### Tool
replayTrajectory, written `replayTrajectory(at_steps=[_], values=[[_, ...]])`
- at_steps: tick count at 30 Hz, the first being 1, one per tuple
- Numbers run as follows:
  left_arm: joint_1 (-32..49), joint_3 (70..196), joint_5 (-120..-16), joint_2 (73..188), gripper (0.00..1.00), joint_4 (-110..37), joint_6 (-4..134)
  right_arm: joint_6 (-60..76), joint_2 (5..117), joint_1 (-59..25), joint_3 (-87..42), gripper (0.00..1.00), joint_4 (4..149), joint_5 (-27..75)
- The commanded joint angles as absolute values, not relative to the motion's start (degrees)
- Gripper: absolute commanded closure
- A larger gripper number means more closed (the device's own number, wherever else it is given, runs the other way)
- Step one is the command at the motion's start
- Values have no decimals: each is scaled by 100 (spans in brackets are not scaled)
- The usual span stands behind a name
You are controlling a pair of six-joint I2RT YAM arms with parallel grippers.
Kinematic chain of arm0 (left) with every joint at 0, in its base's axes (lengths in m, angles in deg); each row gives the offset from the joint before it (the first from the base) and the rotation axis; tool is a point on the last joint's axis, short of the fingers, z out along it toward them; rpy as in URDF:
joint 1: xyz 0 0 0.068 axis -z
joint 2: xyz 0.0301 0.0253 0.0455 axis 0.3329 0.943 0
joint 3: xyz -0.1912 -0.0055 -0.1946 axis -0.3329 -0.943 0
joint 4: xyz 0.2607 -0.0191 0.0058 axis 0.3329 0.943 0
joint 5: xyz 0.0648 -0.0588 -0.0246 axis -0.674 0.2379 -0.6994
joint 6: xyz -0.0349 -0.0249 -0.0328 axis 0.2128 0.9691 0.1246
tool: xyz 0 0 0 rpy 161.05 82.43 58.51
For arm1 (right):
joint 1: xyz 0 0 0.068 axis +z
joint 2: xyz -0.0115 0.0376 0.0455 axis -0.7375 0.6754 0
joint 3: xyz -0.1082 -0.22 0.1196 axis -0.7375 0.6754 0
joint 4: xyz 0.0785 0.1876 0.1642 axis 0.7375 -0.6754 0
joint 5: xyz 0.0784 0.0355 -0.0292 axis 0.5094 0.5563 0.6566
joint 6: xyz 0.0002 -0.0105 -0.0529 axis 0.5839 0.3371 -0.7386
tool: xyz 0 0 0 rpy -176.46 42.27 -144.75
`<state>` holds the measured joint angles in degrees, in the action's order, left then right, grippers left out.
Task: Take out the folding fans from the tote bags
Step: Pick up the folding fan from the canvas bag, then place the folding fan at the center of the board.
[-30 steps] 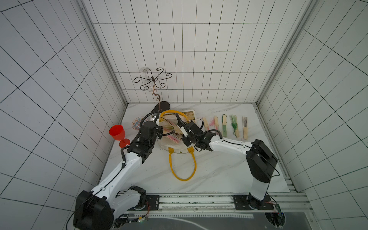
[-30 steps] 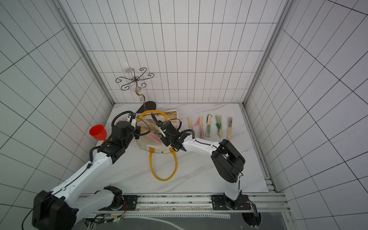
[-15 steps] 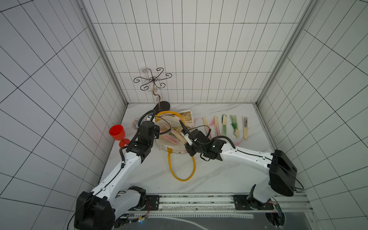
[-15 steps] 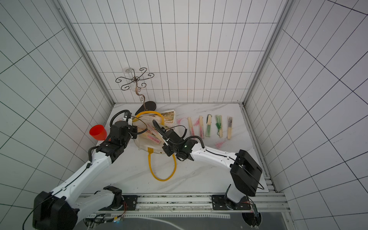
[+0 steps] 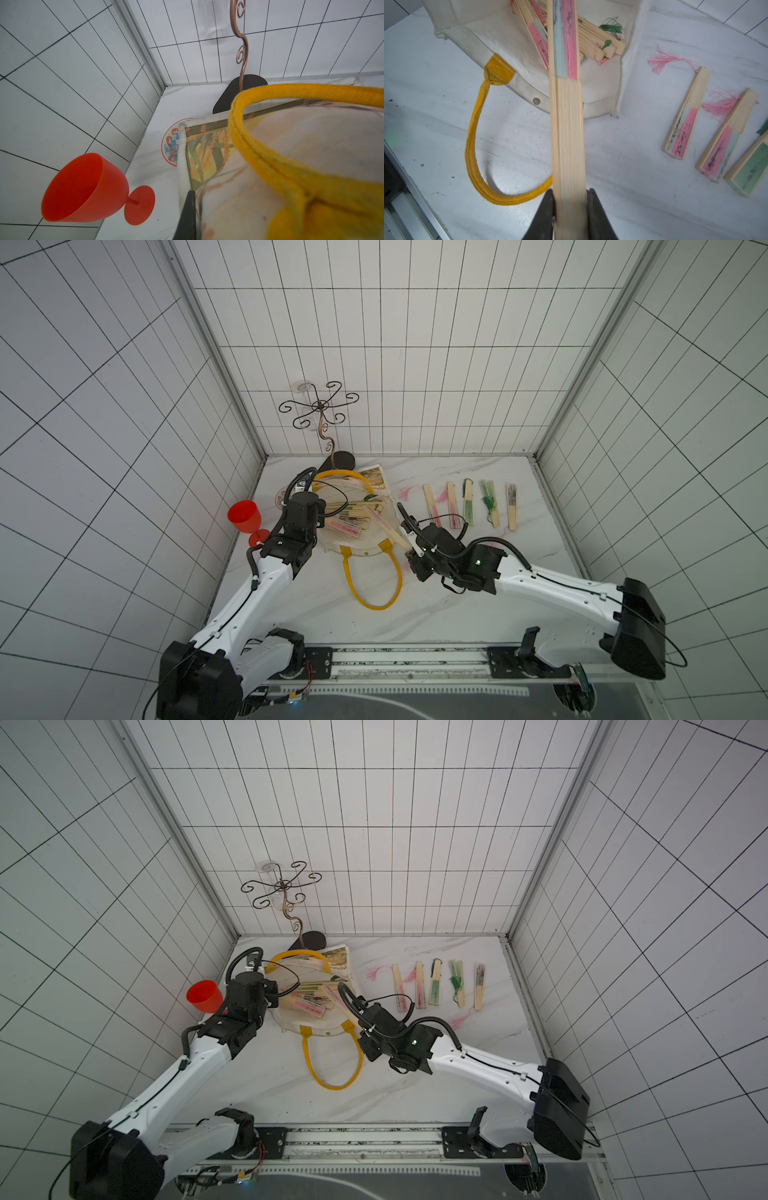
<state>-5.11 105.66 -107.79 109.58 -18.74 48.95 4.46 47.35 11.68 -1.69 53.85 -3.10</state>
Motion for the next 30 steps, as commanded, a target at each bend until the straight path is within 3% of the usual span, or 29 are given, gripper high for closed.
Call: replayTrajectory(at_steps=[1, 20, 25, 30], values=[[-552, 10826, -11002, 10846, 100, -2035, 5048, 962, 4296, 1186, 222, 100, 4930, -744], [-624, 10831, -10998, 10821, 100, -2008, 5064, 2147, 3062, 683, 497, 100, 4070, -1572], [-628, 10836, -10941, 10825, 100, -2008, 5079, 2162, 3269, 54, 546, 100, 4019, -1124], [-627, 10836, -10845, 10836, 100, -2003, 5087, 2073, 4152, -159, 266, 100, 4078, -1044]])
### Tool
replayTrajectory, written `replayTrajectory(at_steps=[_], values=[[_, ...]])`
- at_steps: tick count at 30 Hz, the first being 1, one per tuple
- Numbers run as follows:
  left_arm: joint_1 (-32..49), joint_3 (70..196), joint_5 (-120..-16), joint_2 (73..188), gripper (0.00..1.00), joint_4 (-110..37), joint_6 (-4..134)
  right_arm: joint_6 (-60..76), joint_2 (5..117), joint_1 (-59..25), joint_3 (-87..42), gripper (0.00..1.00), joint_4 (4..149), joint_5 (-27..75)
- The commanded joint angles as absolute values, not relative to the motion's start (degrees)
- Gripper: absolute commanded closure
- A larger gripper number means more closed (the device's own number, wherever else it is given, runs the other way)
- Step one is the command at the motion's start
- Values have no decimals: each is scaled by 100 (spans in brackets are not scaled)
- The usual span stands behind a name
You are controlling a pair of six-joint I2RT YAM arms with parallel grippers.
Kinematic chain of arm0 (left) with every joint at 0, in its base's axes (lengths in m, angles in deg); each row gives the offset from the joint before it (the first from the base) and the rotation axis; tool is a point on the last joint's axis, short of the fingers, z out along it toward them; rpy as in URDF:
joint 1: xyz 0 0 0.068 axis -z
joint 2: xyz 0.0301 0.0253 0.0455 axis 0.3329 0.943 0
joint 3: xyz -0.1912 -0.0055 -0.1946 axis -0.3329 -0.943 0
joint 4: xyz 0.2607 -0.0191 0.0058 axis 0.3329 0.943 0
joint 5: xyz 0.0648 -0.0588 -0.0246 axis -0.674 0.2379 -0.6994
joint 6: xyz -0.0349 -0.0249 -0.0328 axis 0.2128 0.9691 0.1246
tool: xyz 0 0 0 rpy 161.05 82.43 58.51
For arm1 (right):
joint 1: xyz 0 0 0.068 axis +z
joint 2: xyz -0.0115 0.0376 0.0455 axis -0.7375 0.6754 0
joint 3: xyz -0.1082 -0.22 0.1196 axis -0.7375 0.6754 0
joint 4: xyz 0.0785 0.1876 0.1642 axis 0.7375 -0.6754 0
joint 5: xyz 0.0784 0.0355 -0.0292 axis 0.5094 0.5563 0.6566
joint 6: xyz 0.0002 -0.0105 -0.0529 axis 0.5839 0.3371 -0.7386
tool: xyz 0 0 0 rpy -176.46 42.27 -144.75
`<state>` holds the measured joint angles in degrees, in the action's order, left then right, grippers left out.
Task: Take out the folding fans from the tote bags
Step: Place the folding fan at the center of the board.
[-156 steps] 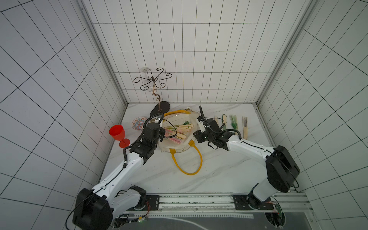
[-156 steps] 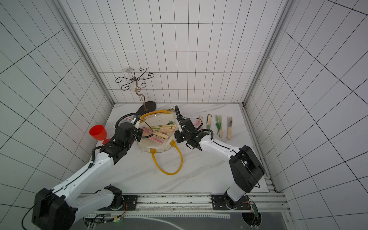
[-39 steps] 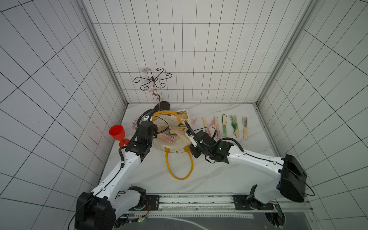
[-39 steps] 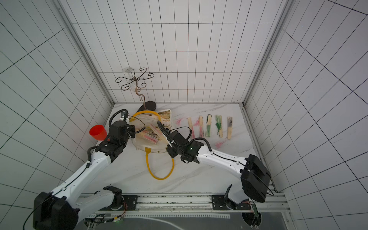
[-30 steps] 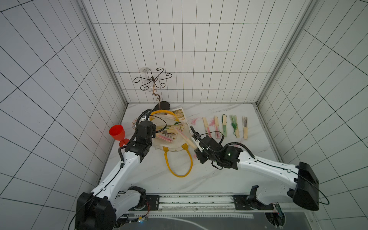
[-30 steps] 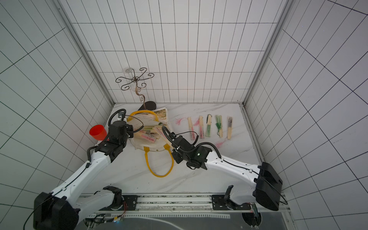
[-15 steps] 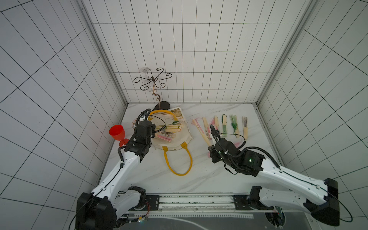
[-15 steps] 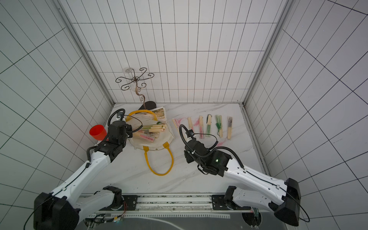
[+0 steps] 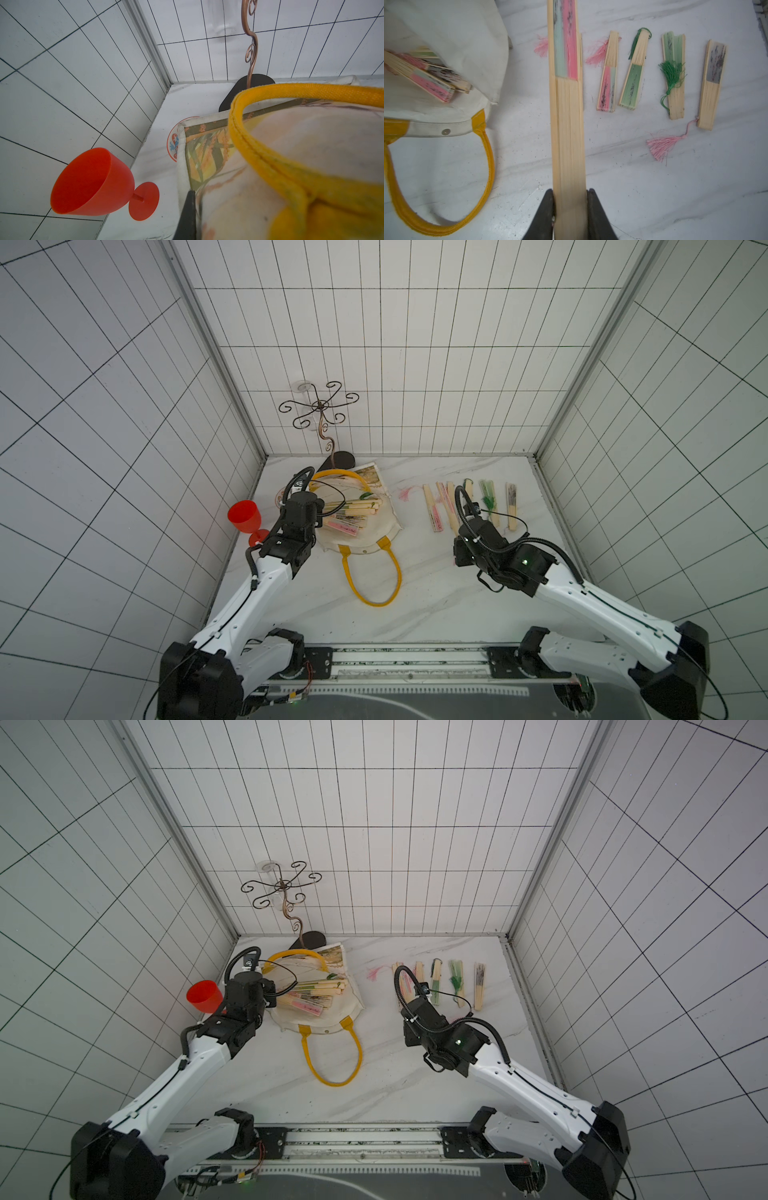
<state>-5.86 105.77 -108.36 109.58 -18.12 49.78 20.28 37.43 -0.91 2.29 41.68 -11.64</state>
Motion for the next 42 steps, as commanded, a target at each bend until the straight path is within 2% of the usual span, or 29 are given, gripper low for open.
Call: replayTrajectory(at_steps=[1, 11, 21, 26, 31, 33, 38, 42], values=[[-627, 10835, -10831, 10839, 100, -2008, 5092, 2055, 4333, -164, 191, 100, 4135, -1044], [-633, 10827, -10721, 10786, 100, -2008, 5020, 1852, 6120, -294, -693, 100, 4555, -1188], [-630, 10804, -10670, 10735, 100, -2027, 4969, 1470, 7562, -397, -1511, 100, 4890, -755], [-628, 10794, -10677, 10722, 100, -2027, 4958, 1426, 7904, -410, -1752, 100, 4935, -683], [-626, 10792, -10650, 10714, 100, -2034, 4958, 1440, 7797, -419, -1739, 99, 5047, -668], [-626, 10792, -10633, 10716, 100, -2034, 4958, 1423, 7831, -428, -1757, 93, 5052, -673], [-626, 10789, -10638, 10716, 100, -2034, 4951, 1379, 7835, -489, -1766, 69, 5004, -596], [-633, 10783, -10633, 10723, 100, -2034, 4936, 1322, 7487, -498, -1712, 59, 4981, -502]])
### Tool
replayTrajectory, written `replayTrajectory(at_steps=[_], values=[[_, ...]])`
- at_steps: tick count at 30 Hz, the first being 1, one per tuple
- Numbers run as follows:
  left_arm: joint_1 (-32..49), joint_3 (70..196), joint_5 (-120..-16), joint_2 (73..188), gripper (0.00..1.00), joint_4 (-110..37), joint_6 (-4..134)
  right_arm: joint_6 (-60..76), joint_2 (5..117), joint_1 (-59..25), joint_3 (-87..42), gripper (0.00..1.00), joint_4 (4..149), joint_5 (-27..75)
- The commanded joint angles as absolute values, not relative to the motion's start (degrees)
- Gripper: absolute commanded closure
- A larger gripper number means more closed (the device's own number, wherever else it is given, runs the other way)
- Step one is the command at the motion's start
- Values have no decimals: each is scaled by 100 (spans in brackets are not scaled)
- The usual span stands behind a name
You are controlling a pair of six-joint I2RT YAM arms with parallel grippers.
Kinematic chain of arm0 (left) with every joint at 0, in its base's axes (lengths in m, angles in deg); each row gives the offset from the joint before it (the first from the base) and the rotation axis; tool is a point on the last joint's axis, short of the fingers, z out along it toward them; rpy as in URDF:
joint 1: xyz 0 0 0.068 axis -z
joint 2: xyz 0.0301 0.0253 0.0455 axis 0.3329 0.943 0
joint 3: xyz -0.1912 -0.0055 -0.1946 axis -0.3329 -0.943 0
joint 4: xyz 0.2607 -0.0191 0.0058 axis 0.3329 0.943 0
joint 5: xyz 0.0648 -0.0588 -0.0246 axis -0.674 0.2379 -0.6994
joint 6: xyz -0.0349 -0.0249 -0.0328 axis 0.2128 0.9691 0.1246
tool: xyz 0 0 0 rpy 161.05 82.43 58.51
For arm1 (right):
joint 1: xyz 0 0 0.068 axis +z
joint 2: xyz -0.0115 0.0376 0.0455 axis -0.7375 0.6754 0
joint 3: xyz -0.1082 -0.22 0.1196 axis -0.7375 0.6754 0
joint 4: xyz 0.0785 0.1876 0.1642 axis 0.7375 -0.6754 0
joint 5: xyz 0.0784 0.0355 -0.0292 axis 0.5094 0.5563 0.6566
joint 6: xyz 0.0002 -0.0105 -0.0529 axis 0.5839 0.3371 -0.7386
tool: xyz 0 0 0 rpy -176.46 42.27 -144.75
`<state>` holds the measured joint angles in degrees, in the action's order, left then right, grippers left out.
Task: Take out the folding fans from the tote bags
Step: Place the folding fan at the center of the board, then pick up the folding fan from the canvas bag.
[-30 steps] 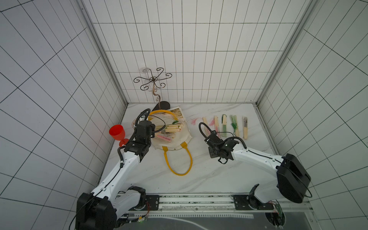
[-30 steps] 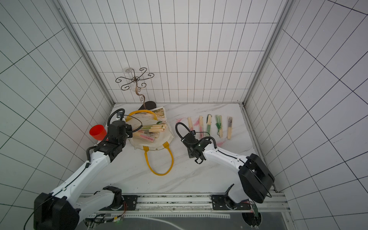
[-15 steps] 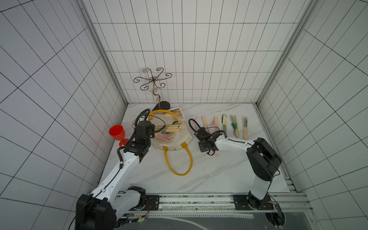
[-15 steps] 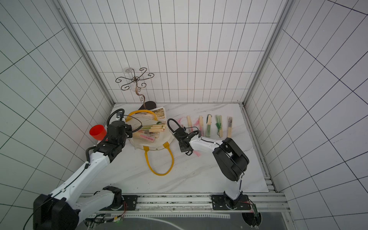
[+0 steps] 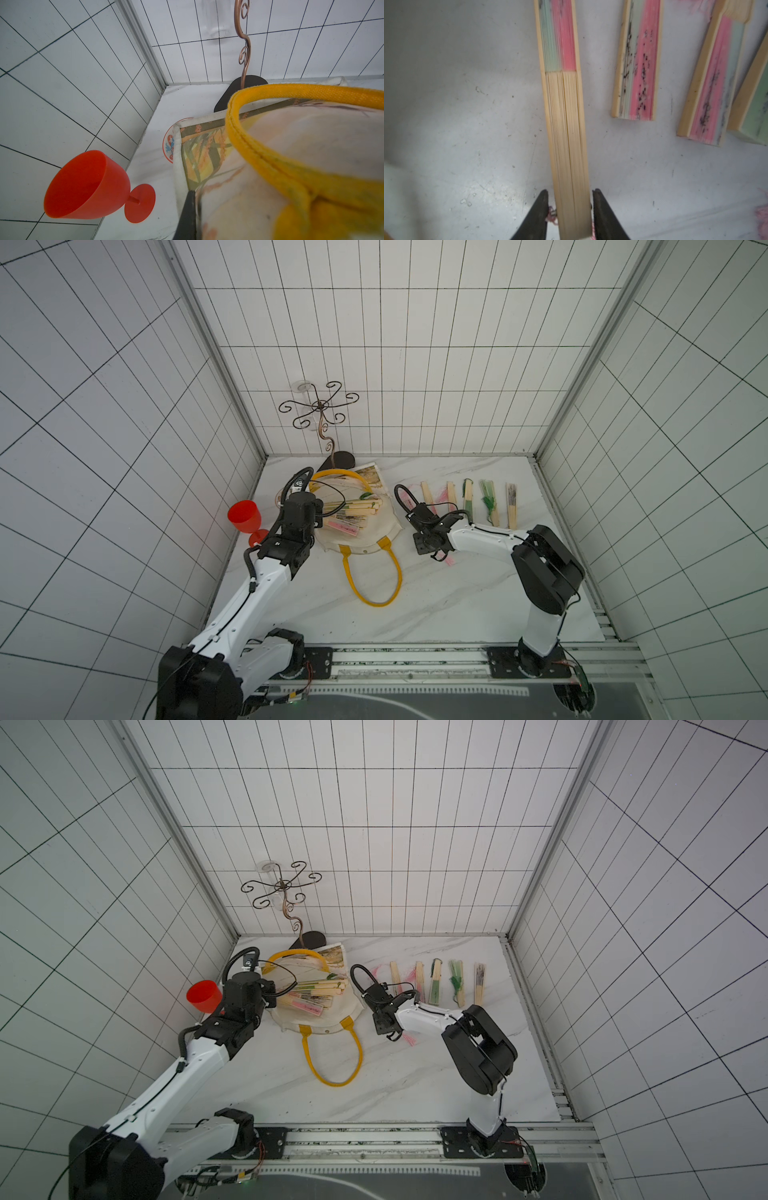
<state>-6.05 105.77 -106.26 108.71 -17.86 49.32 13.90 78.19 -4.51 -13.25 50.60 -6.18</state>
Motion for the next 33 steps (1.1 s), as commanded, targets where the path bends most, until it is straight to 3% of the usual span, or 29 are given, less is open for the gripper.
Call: replayTrajectory(at_steps=[1, 9, 15, 24, 33], values=[[-626, 10795, -10624, 10724, 100, -2034, 4934, 1305, 7371, -498, -1677, 58, 4989, -475], [-626, 10787, -10501, 10713, 100, -2034, 4879, 861, 6042, -417, -1057, 59, 5787, 347], [-631, 10775, -10406, 10707, 100, -2025, 4822, 413, 5629, 181, -857, 61, 6558, 520], [-626, 10758, -10261, 10681, 100, -2034, 4791, -118, 6488, 1051, -1310, 66, 6994, 497], [-631, 10731, -10117, 10637, 100, -2025, 4750, -376, 7894, 1154, -2212, 66, 7150, 84]])
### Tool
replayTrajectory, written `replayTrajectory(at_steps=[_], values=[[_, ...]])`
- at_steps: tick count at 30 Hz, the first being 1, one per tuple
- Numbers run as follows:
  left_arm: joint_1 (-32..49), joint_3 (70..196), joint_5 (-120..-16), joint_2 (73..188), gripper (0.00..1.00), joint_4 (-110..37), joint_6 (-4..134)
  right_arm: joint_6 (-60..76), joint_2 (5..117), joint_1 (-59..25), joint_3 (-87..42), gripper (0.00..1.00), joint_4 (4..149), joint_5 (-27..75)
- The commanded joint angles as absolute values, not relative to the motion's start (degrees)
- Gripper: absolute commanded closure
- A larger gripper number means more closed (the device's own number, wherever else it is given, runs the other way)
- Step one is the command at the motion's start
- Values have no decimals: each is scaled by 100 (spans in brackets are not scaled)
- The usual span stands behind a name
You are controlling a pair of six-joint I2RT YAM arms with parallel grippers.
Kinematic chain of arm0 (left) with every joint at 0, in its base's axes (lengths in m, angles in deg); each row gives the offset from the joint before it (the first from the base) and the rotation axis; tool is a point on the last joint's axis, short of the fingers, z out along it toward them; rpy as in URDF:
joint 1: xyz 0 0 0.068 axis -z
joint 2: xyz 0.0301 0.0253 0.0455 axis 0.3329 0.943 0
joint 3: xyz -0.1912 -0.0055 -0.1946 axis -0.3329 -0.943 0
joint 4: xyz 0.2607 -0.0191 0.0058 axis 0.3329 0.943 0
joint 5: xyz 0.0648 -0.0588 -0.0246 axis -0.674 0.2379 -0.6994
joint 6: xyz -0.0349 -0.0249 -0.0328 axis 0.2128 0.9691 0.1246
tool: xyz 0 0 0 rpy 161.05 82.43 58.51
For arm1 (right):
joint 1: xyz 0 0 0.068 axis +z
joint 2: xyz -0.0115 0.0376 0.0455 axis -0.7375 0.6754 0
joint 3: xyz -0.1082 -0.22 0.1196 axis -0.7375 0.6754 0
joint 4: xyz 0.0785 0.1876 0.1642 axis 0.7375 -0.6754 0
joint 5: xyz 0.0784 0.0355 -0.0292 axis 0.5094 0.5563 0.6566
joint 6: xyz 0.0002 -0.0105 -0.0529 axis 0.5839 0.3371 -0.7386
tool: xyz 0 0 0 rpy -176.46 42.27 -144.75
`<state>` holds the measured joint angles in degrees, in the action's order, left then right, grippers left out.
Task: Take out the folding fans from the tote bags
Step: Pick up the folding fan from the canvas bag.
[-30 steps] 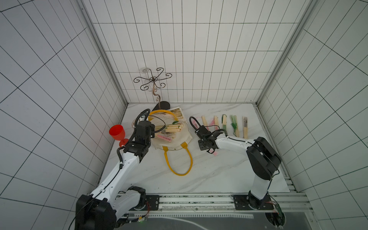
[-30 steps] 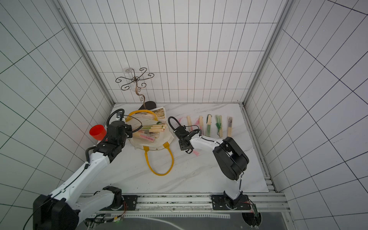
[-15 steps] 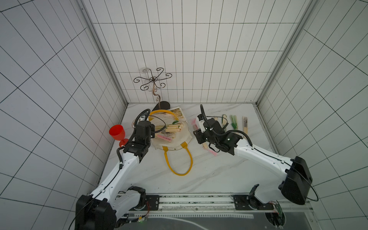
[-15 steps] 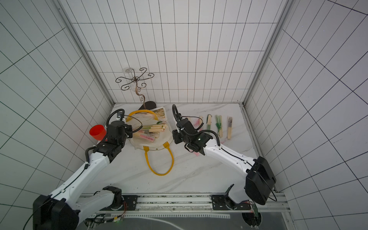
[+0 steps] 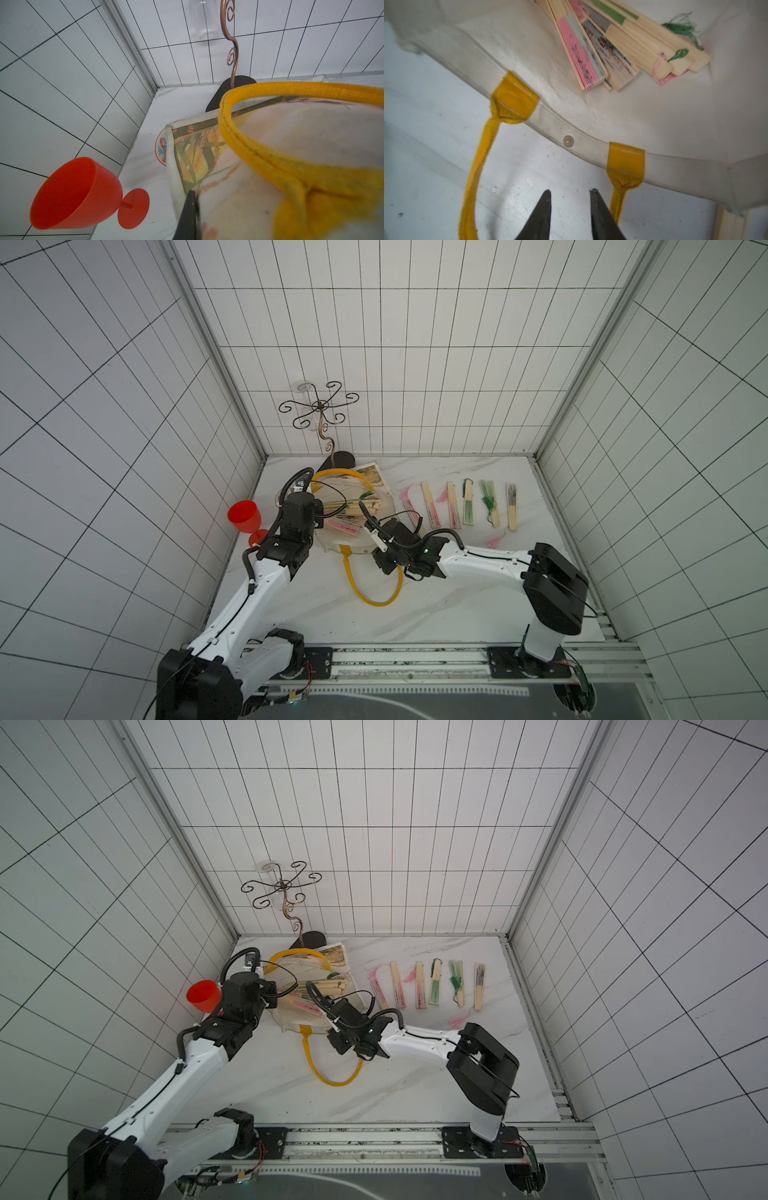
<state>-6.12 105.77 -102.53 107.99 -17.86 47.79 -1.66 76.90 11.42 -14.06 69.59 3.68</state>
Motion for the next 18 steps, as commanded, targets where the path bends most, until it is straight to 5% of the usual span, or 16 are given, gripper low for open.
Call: replayTrajectory(at_steps=[1, 10, 18], values=[[-626, 10731, -10080, 10628, 100, -2025, 4748, -394, 8059, 1139, -2360, 66, 7151, 24], [-627, 10730, -9996, 10628, 100, -2008, 4750, -526, 9190, 925, -3560, 61, 7159, -192], [-626, 10730, -9916, 10663, 100, -2003, 4755, -942, 9796, 873, -4017, 45, 7249, -52]])
